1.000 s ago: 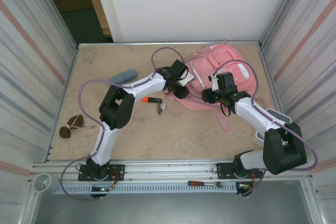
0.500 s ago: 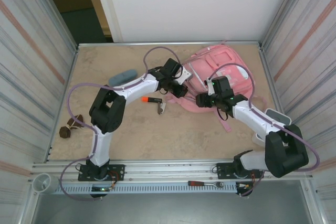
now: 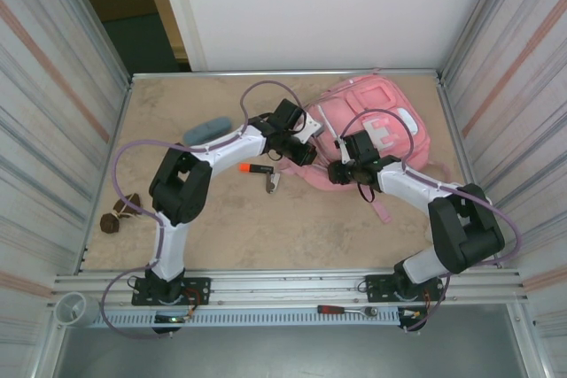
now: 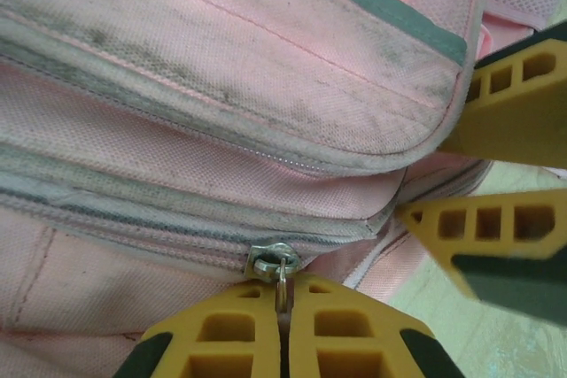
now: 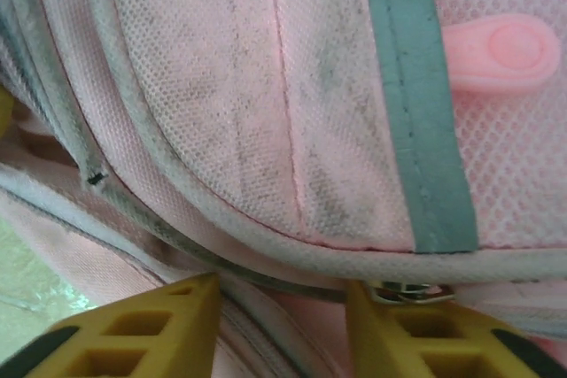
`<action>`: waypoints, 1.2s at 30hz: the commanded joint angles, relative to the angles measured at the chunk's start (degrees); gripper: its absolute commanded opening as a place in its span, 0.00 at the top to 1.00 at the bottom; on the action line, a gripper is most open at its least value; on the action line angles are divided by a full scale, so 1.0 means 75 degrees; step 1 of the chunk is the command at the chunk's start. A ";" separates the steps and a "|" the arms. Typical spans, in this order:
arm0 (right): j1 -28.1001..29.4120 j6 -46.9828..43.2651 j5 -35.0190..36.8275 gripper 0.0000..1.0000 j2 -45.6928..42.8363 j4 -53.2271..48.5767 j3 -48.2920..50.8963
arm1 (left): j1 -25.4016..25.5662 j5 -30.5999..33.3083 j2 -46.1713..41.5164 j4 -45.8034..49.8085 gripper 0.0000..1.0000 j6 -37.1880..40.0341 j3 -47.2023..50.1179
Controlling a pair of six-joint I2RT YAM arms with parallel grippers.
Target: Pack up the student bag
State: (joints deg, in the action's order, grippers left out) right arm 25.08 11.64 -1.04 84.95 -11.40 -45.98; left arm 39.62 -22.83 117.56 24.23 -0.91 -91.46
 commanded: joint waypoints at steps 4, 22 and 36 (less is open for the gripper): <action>-0.0170 0.0748 0.0388 0.91 0.0073 -0.0748 0.0011 | -0.0127 0.0511 -0.0502 0.0301 1.00 -0.0027 -0.0163; -0.2043 0.2631 -0.1405 0.54 -0.1999 -0.0472 0.0714 | 0.0365 -0.0964 -0.0475 -0.0182 1.00 -0.0359 -0.0097; -0.1490 0.5307 -0.0571 0.31 -0.2695 -0.0091 0.1708 | 0.0729 -0.0742 -0.0387 -0.0172 1.00 -0.0393 -0.0206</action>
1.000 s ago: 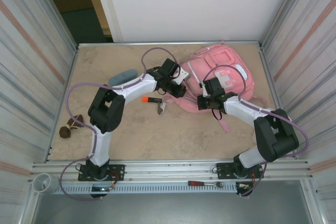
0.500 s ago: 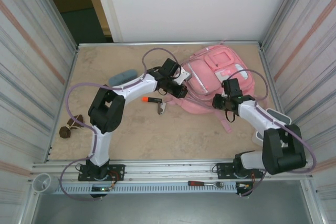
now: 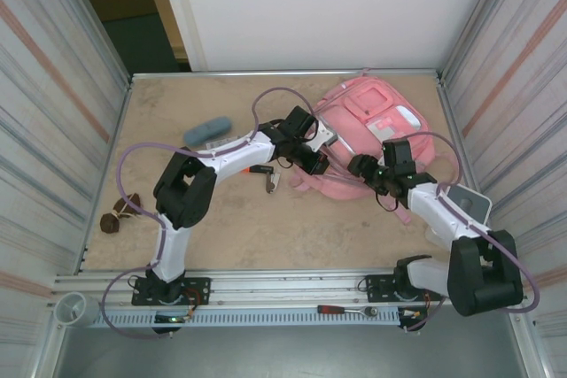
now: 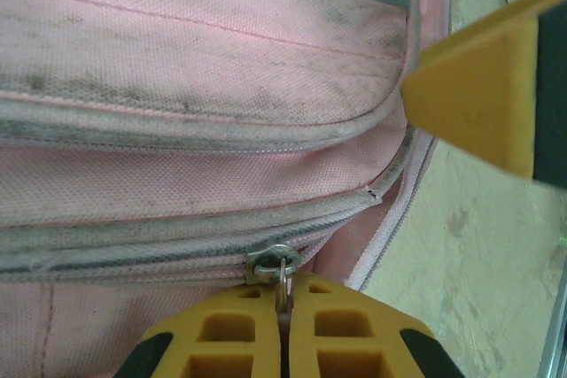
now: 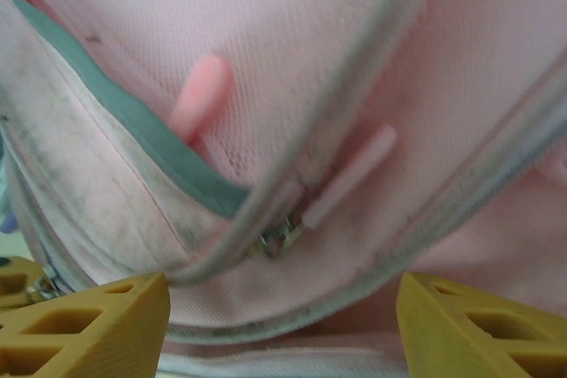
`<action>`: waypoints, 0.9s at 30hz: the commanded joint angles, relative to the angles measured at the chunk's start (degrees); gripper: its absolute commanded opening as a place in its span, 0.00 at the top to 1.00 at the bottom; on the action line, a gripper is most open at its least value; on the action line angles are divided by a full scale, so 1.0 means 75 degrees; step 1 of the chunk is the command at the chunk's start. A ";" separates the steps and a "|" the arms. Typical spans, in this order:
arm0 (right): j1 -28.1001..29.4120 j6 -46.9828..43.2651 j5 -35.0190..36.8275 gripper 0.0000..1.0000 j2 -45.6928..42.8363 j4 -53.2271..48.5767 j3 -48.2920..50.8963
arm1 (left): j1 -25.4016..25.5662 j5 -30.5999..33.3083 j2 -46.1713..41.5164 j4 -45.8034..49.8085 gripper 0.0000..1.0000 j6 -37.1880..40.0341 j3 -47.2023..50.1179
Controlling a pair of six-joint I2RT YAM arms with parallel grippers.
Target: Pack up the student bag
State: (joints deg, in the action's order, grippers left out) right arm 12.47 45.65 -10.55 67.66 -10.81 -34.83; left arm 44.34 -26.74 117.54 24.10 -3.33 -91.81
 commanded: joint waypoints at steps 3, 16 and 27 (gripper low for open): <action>0.0237 0.0998 0.0790 0.29 -0.0297 0.0028 0.0375 | 0.0127 -0.0187 -0.0355 -0.0166 1.00 -0.0048 -0.0174; -0.0329 0.0699 0.0385 0.82 0.0205 0.1417 0.0532 | 0.0124 0.0061 -0.0492 -0.0182 1.00 0.0073 0.0036; -0.1500 -0.1725 -0.0572 1.00 0.0035 0.0061 -0.0258 | -0.0130 0.2402 -0.0326 0.0741 1.00 0.0704 -0.0366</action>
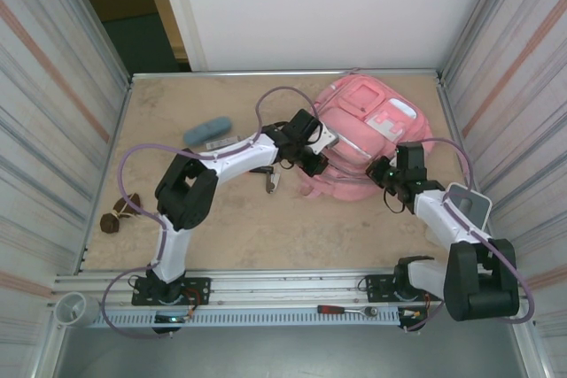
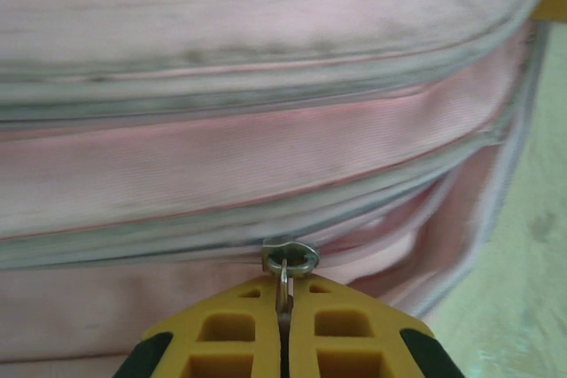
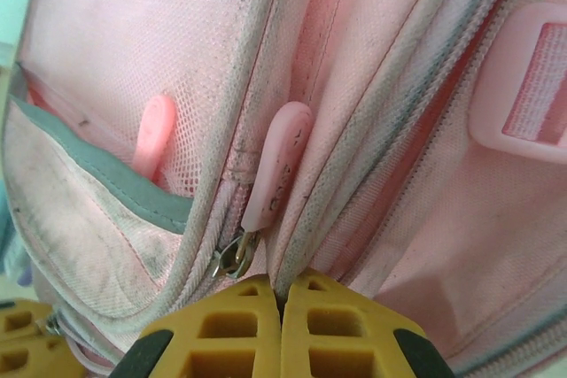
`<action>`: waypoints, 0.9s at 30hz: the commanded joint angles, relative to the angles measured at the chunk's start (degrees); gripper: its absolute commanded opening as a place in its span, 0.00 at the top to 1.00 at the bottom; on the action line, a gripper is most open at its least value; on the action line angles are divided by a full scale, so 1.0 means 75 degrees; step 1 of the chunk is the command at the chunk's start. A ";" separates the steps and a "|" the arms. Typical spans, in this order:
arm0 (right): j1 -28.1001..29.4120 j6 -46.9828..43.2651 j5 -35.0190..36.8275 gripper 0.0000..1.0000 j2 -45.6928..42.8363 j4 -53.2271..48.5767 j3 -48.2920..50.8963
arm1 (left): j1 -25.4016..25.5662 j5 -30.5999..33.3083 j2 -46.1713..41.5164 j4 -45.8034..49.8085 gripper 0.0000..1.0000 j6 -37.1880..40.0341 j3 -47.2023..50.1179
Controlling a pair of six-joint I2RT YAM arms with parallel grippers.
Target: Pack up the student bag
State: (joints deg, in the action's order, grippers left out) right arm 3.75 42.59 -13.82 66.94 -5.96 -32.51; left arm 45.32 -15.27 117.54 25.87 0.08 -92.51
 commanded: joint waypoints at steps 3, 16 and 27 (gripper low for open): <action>-0.0743 -0.1779 -0.0645 1.00 0.0439 -0.1000 -0.0895 | -0.0347 0.1085 -0.0317 0.0581 1.00 0.0258 -0.0311; -0.1726 -0.2234 -0.1559 0.81 0.1782 -0.2137 -0.2498 | 0.0133 -0.0233 -0.0443 0.0290 1.00 -0.0094 -0.0074; -0.1114 -0.1358 -0.0386 0.15 -0.0253 -0.2873 -0.0637 | 0.0482 -0.0503 -0.0415 -0.0245 1.00 -0.0822 -0.0108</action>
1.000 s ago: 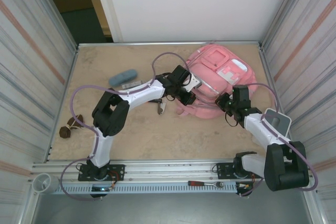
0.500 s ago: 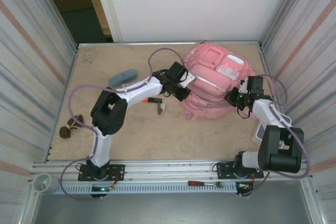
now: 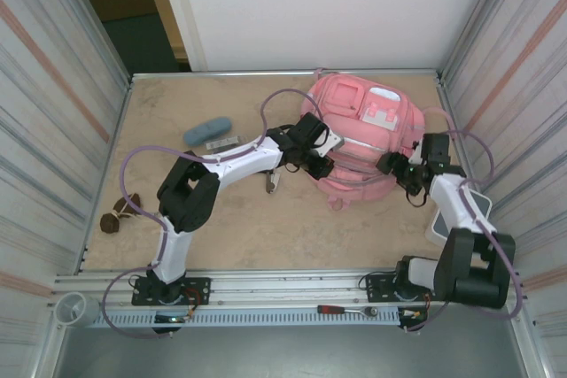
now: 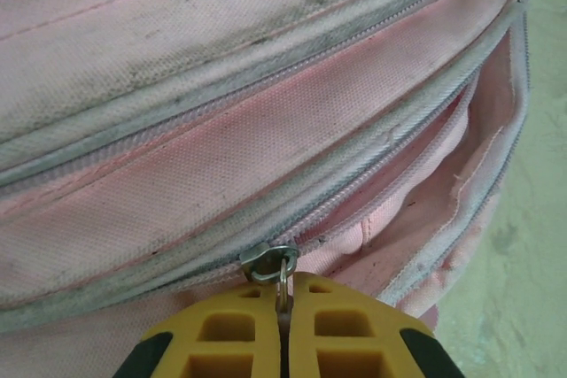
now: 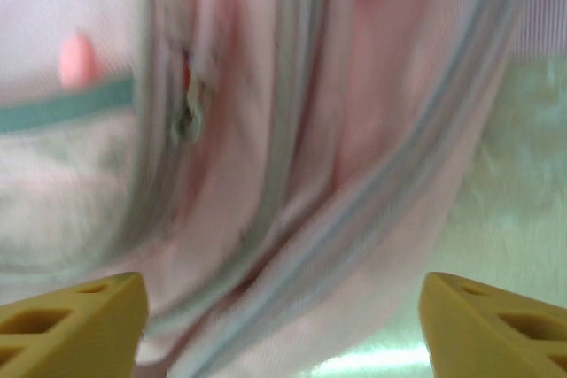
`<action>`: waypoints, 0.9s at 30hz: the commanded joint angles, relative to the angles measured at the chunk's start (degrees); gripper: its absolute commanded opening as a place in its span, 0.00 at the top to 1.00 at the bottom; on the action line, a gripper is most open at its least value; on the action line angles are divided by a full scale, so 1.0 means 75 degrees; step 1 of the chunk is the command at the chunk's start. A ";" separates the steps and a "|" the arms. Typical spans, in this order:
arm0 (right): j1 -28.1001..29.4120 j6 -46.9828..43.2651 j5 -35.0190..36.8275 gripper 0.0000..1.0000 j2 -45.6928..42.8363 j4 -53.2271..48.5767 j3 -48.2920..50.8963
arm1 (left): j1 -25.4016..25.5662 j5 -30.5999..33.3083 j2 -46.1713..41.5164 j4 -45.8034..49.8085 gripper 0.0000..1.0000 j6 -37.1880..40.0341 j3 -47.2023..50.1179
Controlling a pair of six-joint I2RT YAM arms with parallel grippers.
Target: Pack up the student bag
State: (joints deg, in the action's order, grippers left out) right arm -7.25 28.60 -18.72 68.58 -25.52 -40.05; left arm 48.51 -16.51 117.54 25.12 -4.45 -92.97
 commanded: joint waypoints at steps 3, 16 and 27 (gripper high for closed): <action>0.1032 0.1430 -0.0017 0.10 -0.0728 0.0469 0.0797 | 0.0091 -0.0354 -0.0414 -0.0232 1.00 -0.0235 -0.0049; 0.0993 0.1231 0.1312 0.73 -0.0202 0.1200 0.0903 | -0.0003 0.0437 -0.0754 -0.0083 1.00 0.0268 0.0404; -0.0510 0.0286 0.1046 0.89 -0.0931 0.0638 0.0713 | -0.0650 0.0322 -0.1328 -0.0268 1.00 0.0575 0.1306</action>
State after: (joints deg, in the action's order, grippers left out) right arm -10.04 34.28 -13.26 63.68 -19.27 -33.34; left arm 45.25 -14.50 110.85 22.17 -1.78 -84.33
